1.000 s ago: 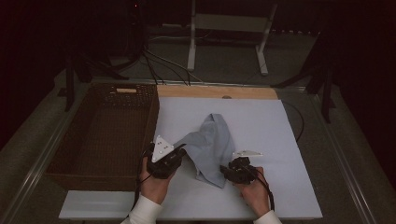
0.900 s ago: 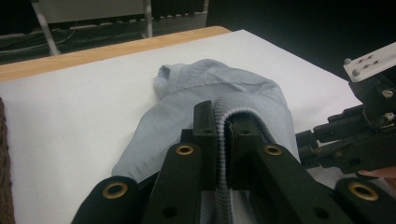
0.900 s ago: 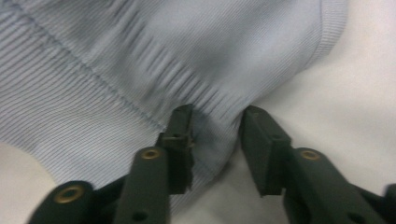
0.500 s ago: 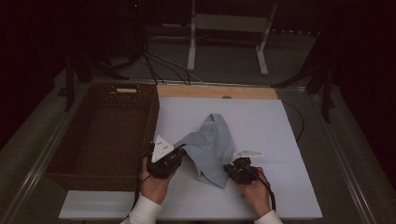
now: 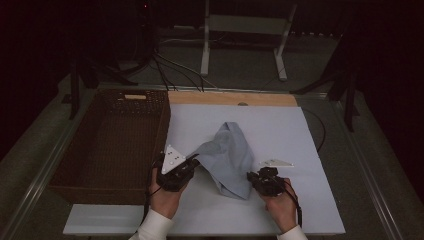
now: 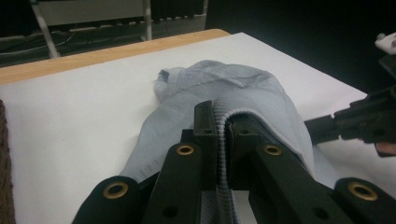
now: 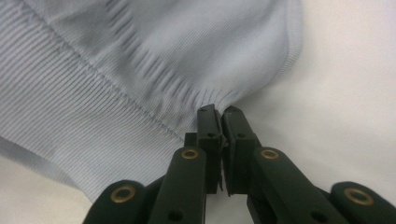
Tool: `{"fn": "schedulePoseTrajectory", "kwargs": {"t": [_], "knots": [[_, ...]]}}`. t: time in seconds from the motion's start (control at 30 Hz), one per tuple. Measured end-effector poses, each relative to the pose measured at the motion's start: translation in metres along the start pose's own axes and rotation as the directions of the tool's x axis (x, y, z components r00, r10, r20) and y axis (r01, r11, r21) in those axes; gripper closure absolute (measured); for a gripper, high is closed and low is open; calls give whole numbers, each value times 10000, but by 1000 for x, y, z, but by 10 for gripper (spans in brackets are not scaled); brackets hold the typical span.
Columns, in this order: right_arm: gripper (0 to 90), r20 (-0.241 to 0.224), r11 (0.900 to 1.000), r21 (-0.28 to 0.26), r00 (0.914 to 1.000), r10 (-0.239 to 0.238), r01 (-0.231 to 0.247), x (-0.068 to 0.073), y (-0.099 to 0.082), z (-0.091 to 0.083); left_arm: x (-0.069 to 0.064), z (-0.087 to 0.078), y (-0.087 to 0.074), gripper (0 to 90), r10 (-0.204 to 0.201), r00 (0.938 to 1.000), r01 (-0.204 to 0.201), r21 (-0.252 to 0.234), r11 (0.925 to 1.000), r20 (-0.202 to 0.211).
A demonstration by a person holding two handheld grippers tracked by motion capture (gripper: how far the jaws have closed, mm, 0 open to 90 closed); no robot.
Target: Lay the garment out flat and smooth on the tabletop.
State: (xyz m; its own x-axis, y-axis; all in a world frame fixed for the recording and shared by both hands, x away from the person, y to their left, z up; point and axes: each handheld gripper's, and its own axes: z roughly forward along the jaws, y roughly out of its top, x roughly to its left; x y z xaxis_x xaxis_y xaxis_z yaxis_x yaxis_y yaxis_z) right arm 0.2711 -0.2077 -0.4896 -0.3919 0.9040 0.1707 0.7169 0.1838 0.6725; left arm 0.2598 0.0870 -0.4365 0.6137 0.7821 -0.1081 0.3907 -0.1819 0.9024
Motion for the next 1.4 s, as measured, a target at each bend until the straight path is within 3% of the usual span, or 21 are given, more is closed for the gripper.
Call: {"fn": "schedulePoseTrajectory", "kwargs": {"t": [0.3,0.6,0.8,0.97,1.1,1.4], "knots": [[877,447,9988,-490,9990,21,1,-11,6,-18,-4,3,-2,848,-72,9997,68,155,9999,244],[878,632,9961,-859,9976,270,-216,-24,8,-33,-8,1,1,807,-317,9948,272,475,9985,964],[878,713,9950,-960,9969,336,-267,-27,8,-37,-10,-4,8,610,-651,9878,603,379,9975,1417],[879,753,9943,-1039,9966,324,-245,-27,9,-40,-8,-4,8,428,-1077,9885,1048,327,9940,1065],[879,826,9936,-1105,9961,325,-233,-29,9,-43,-7,-8,11,356,-1102,9898,1101,65,9939,908],[879,985,9932,-1161,9950,161,-46,-29,8,-49,-9,-3,9,249,-974,9917,973,54,9952,842]]}}
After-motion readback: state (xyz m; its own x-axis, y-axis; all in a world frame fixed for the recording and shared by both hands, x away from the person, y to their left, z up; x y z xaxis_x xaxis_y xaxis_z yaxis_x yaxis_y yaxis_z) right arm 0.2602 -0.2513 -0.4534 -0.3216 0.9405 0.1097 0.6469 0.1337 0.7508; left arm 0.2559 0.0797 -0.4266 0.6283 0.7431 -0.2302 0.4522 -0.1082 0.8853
